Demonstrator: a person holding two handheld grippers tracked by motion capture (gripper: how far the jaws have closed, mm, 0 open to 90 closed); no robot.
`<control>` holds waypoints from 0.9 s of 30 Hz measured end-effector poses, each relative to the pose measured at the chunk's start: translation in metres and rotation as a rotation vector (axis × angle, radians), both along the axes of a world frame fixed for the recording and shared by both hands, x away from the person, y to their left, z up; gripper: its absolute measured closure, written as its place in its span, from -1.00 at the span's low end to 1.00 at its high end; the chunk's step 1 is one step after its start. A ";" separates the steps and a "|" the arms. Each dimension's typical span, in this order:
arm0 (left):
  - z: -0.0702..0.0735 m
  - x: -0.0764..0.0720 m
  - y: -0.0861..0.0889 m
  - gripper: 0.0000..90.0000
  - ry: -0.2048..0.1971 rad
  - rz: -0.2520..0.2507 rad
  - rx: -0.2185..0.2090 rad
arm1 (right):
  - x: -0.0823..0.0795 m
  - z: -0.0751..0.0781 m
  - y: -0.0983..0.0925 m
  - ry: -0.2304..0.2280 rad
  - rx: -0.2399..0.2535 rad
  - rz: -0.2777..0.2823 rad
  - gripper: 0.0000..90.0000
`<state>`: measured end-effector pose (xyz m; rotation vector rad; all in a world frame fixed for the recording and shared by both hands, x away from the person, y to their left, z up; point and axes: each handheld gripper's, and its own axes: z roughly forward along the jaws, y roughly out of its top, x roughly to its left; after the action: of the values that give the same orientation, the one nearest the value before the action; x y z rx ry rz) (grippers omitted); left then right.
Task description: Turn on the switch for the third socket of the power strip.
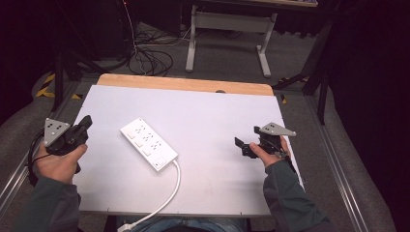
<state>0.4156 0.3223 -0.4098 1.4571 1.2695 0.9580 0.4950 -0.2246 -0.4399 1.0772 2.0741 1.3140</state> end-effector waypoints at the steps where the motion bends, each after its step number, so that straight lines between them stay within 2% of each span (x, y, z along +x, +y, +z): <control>1: 0.000 0.001 -0.001 1.00 0.000 0.000 0.005 | 0.000 0.000 0.000 0.000 0.000 0.000 -0.81; 18: -0.004 0.014 -0.018 1.00 0.035 -0.093 0.040 | 0.000 -0.001 0.000 0.002 -0.003 0.002 -0.80; 22: -0.006 0.017 -0.022 1.00 0.057 -0.129 0.053 | 0.000 -0.001 0.000 0.002 -0.010 0.000 -0.80; 27: -0.008 0.021 -0.028 1.00 0.071 -0.150 0.072 | 0.000 -0.001 0.000 0.004 -0.009 -0.002 -0.80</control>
<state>0.4361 0.2941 -0.4181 1.6304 1.1681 0.8660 0.4951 -0.2248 -0.4409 1.0787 2.0797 1.3018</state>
